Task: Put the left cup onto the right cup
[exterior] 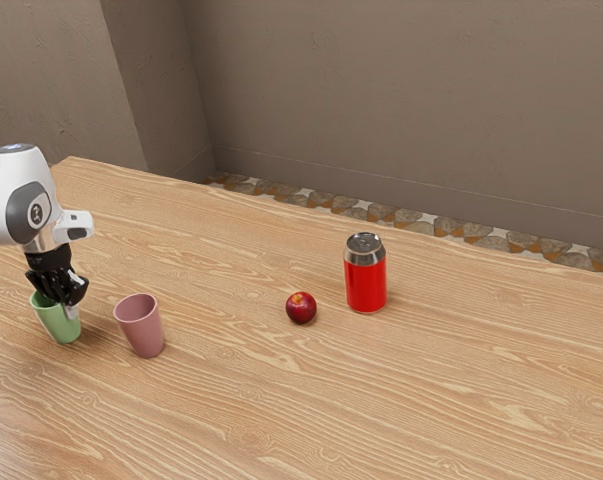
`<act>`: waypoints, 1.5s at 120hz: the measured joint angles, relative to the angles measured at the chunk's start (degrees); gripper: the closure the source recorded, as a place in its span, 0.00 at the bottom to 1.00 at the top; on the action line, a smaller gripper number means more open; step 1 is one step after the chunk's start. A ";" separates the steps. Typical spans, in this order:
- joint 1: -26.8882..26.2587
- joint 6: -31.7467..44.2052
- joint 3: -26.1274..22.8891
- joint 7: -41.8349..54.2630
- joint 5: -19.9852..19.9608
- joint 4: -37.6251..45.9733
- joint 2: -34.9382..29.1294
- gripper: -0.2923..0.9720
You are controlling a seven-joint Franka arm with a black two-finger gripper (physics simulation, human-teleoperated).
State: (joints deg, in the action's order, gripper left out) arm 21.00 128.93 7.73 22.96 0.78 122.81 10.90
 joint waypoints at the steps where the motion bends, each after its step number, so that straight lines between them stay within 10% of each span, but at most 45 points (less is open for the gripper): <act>1: 0.00 0.00 0.00 0.00 0.01 0.00 -0.02 0.79; 100: -3.57 -7.97 -1.91 -0.21 2.38 1.28 -18.10 0.85; 180: -5.17 -14.23 -11.13 0.33 1.45 -4.25 -16.04 0.85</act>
State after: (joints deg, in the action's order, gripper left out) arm 15.83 114.71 -3.40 23.29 2.22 118.56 -5.15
